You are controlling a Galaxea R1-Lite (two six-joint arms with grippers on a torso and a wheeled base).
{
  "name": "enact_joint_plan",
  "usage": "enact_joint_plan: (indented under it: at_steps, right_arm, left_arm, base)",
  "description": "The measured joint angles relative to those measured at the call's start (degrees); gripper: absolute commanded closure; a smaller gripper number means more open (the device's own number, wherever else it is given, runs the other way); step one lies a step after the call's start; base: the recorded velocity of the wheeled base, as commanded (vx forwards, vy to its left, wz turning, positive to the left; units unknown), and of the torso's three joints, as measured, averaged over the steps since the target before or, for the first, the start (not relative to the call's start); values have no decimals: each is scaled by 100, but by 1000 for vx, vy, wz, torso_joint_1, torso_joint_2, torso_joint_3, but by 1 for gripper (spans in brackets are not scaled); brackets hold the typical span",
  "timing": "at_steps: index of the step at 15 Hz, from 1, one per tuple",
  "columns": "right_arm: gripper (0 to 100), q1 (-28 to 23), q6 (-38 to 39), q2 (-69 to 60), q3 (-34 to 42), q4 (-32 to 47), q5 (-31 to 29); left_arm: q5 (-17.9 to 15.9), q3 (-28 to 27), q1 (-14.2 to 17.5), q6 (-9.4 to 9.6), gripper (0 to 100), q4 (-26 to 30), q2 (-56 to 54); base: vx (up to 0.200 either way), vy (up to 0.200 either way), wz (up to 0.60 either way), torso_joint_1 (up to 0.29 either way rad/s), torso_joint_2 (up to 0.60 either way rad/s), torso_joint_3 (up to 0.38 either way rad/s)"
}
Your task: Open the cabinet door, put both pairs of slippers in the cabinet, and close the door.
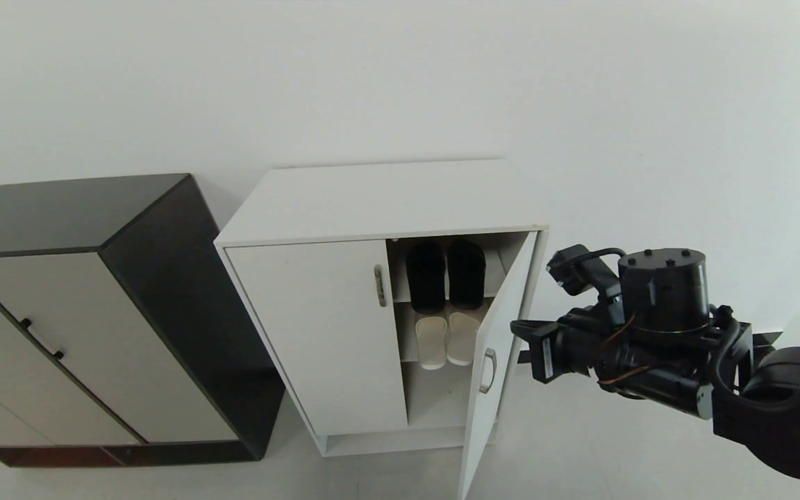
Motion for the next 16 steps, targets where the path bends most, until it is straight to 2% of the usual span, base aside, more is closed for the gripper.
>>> enact_joint_plan:
  at_steps: [6, 16]
  right_arm:
    - [100, 23, -13, -507, 435, 443, 6]
    - [100, 50, 0, 780, -683, 249, -2]
  left_arm:
    - [1, 0, -4, 0, 100, -2, 0]
    - [0, 0, 0, -9, 100, -2, 0]
  base:
    - [0, 0, 0, 0, 0, 0]
    - [0, 0, 0, 0, 0, 0]
